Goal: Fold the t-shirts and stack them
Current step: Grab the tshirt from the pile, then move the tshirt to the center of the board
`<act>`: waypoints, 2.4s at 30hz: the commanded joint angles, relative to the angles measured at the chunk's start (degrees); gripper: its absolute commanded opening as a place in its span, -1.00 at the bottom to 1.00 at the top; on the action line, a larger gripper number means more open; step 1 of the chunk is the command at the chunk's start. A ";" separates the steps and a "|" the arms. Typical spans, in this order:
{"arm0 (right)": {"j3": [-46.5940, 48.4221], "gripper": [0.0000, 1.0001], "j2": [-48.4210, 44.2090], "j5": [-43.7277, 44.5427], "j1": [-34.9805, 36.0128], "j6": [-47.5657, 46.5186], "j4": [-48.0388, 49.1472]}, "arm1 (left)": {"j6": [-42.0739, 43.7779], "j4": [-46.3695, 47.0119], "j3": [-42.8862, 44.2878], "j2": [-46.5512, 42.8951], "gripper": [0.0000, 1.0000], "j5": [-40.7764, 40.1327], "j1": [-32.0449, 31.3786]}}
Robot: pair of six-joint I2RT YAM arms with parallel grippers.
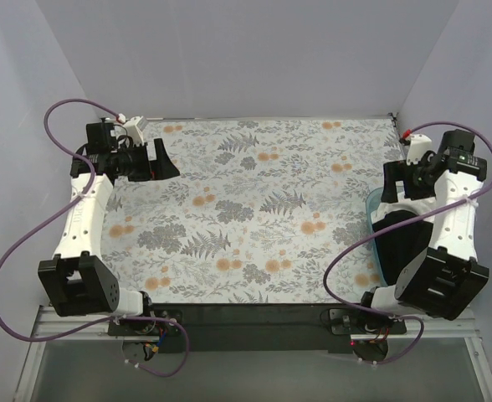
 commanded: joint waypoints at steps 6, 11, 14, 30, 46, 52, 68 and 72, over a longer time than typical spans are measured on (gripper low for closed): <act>-10.45 0.97 -3.77 5.74 -7.44 -9.39 -6.76 | 0.20 -1.86 3.67 2.08 0.88 4.52 0.00; -15.37 0.97 -5.08 7.66 -12.81 -11.23 -5.89 | 0.29 -1.86 4.20 2.34 0.88 4.61 -0.09; -17.92 0.97 -7.28 9.42 -14.74 -12.03 -5.00 | 0.29 -1.69 3.41 2.08 0.88 5.05 0.00; -31.56 0.74 -10.18 15.15 -17.39 -12.03 5.10 | 0.65 -0.81 1.12 1.82 0.89 5.14 -0.09; 9.28 -0.97 -13.27 -5.23 -17.38 -9.84 -8.78 | -0.41 -0.10 2.35 1.38 0.88 5.58 -0.09; 31.95 -0.97 -5.36 -20.35 -13.53 -6.06 -10.63 | -1.82 0.51 2.79 1.64 0.88 4.88 -0.09; 40.44 -0.97 0.01 -24.69 33.36 21.71 37.16 | -13.42 4.55 5.60 1.39 0.89 15.07 8.43; 35.09 -0.73 2.82 -21.68 41.76 23.03 39.12 | -12.38 4.91 5.78 0.15 0.89 17.35 9.84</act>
